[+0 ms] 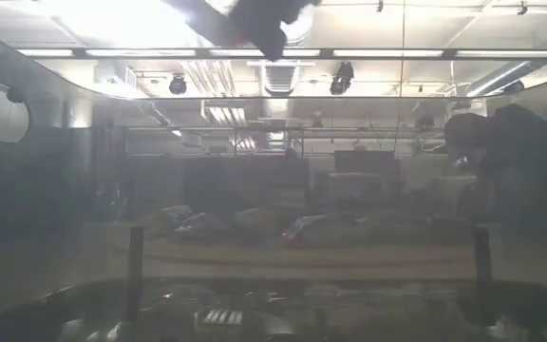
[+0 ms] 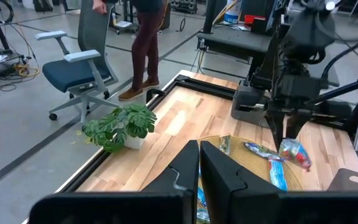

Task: Pick and place Granola Bars by type
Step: Put the middle red granola bar into the top left bin

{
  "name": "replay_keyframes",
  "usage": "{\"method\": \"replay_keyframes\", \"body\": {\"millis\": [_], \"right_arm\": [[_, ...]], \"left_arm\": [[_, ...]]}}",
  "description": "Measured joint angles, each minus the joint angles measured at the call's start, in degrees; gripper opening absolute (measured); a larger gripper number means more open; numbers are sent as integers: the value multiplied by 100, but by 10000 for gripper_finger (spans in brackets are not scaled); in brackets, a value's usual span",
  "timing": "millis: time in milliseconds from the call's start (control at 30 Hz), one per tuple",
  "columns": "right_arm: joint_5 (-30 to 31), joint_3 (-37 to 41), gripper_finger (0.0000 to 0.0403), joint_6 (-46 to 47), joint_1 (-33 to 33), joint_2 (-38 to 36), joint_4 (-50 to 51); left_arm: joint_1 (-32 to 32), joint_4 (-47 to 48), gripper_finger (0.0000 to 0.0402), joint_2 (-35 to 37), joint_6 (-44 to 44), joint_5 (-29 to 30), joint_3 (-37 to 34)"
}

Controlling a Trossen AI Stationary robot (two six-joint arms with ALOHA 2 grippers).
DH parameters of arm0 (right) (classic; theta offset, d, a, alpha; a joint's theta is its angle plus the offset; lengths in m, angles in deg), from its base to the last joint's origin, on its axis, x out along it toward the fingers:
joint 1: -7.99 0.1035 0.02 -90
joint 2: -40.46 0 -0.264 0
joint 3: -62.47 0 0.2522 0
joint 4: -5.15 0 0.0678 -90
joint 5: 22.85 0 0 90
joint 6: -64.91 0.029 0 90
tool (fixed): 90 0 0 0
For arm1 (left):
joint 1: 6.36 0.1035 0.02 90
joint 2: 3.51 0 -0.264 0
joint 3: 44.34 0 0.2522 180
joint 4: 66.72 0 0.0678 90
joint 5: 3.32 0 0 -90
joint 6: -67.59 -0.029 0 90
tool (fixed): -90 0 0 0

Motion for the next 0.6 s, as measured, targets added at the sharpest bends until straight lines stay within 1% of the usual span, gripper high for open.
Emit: {"method": "replay_keyframes", "body": {"millis": [167,300,433,600], "right_arm": [[16,81,33,393,-38,187,-819],[-5,-134,33,606,-65,692,-1191],[-239,-814,33,643,-87,1372,-1212],[-305,-2057,33,591,-104,2239,-1204]], "left_arm": [[0,0,0,22,-19,0,0],[0,0,0,24,-21,0,0],[0,2,0,24,-19,0,0],[0,5,0,30,-19,0,0]]}}
